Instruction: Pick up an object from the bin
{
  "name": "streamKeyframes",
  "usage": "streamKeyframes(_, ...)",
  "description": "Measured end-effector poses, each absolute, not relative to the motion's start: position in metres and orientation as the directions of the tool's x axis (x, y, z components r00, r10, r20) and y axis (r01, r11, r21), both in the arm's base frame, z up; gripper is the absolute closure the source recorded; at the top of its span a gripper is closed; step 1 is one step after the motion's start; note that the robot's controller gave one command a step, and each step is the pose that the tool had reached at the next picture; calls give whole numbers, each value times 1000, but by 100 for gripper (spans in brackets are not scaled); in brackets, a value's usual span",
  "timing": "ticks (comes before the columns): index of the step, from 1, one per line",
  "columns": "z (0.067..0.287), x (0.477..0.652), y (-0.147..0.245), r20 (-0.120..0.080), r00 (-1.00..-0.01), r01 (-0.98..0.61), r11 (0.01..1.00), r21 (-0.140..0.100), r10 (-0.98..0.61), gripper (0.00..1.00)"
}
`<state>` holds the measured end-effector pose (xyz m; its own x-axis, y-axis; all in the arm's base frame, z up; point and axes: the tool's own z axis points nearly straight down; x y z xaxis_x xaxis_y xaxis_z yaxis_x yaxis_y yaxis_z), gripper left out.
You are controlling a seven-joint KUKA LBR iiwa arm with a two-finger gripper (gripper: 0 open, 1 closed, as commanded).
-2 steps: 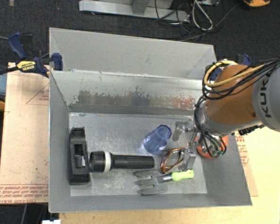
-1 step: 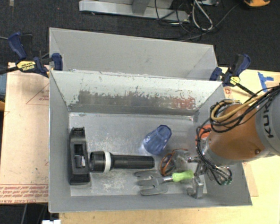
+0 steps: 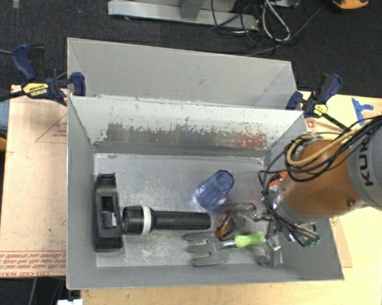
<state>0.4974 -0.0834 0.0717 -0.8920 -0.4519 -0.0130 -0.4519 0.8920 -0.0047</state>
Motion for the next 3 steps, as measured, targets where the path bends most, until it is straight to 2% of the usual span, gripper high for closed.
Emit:
streamKeyframes(1, 101, 482, -50, -13, -946, -322, 947, 0, -322, 0)
streamKeyframes(2, 73, 486, -67, -35, -883, -467, 884, -15, -467, 0)
streamKeyframes(3, 70, 490, -67, -17, -943, -333, 943, -1, -333, 100)
